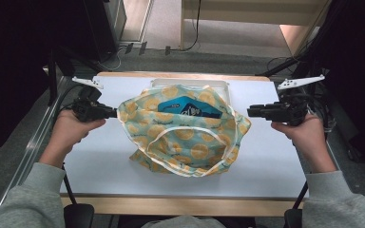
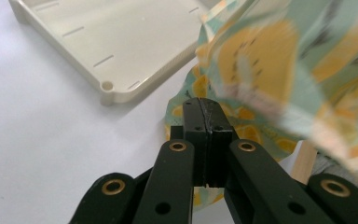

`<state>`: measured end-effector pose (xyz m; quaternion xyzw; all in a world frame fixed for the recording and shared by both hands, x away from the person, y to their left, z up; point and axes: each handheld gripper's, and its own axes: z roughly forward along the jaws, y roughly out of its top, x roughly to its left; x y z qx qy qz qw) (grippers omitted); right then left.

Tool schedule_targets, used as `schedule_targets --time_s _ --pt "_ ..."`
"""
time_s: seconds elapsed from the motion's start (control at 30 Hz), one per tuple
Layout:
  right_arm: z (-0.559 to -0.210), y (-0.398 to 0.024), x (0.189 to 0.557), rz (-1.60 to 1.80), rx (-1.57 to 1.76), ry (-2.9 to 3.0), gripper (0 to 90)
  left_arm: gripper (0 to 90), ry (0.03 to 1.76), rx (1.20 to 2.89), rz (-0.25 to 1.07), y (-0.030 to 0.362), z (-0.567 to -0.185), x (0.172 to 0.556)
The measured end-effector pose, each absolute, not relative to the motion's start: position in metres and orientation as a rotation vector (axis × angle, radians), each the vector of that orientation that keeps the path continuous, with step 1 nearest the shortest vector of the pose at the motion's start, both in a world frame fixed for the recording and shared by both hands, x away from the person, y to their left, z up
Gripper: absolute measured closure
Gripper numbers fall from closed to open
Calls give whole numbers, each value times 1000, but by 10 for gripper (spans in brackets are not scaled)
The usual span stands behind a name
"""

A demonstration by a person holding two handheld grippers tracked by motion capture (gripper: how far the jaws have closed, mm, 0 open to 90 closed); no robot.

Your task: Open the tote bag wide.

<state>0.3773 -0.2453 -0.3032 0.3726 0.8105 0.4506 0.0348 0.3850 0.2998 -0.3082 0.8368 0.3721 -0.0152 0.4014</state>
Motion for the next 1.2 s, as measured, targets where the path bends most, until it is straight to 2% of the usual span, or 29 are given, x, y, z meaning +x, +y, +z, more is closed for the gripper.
schedule_targets --time_s 0.13,0.6,0.9,1.2 --pt "-289 -243 375 1379 1095 2497 900 900 926 2108 -29 300 -294 386" --pt "-244 -225 365 1391 1014 2500 900 900 924 2086 47 311 -257 382" --pt "-219 -206 360 1410 926 2516 900 900 832 2115 48 281 -222 375" --pt "-204 -183 355 1408 862 2548 900 900 796 2147 25 253 -210 379"
